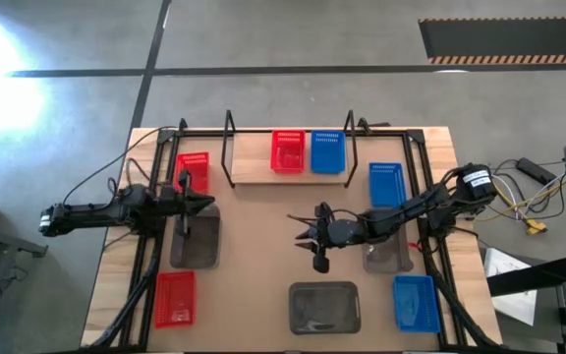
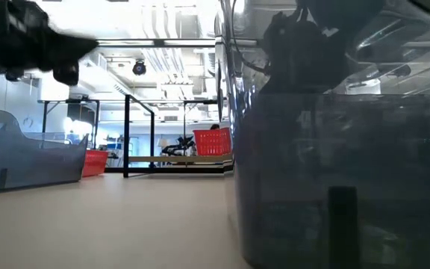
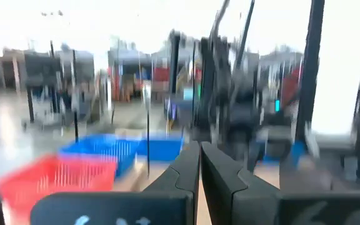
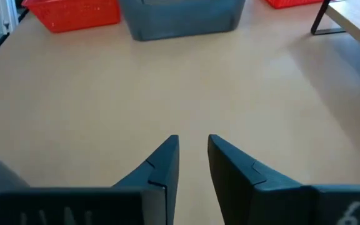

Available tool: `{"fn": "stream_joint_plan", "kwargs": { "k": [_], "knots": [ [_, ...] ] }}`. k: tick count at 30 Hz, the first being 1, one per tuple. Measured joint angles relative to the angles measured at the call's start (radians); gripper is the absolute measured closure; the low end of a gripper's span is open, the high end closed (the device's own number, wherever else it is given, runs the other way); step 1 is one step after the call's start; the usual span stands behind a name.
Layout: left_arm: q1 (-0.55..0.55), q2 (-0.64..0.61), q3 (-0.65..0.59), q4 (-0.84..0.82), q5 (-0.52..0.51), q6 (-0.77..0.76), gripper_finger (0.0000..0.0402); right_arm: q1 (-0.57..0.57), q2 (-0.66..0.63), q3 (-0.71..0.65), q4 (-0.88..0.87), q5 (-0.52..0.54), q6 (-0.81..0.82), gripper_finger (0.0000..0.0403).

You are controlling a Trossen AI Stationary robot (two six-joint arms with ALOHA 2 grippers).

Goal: Stack baskets on shelf by color
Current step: Put the top left black bin on the shelf

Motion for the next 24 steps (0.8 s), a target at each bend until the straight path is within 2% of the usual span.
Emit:
{"fn": "stream_joint_plan", "kwargs": {
  "k": [5, 8, 14, 20, 24],
  "knots": [
    [0.0, 0.003, 0.0, 0.227, 0.007, -0.052, 0.0402, 0.008, 0.0, 0.0, 0.0, 0.0, -0.012, 0.0333],
    [-0.001, 0.037, 0.015, 0.212, 0.033, -0.042, 0.0402, 0.014, 0.0, -0.004, 0.0, 0.0, -0.022, 0.0332],
    [-0.02, 0.235, 0.189, -0.036, 0.037, -0.018, 0.0402, 0.022, 0.001, -0.006, 0.0, 0.001, -0.024, 0.0328],
    [-0.093, 0.467, 0.484, -0.527, 0.029, -0.017, 0.0402, 0.023, 0.001, -0.009, 0.0, 0.013, -0.036, 0.0335],
    [-0.205, 0.617, 0.678, -0.861, -0.082, -0.025, 0.0402, 0.023, 0.001, -0.012, 0.0, 0.031, -0.052, 0.0332]
  ]
}}
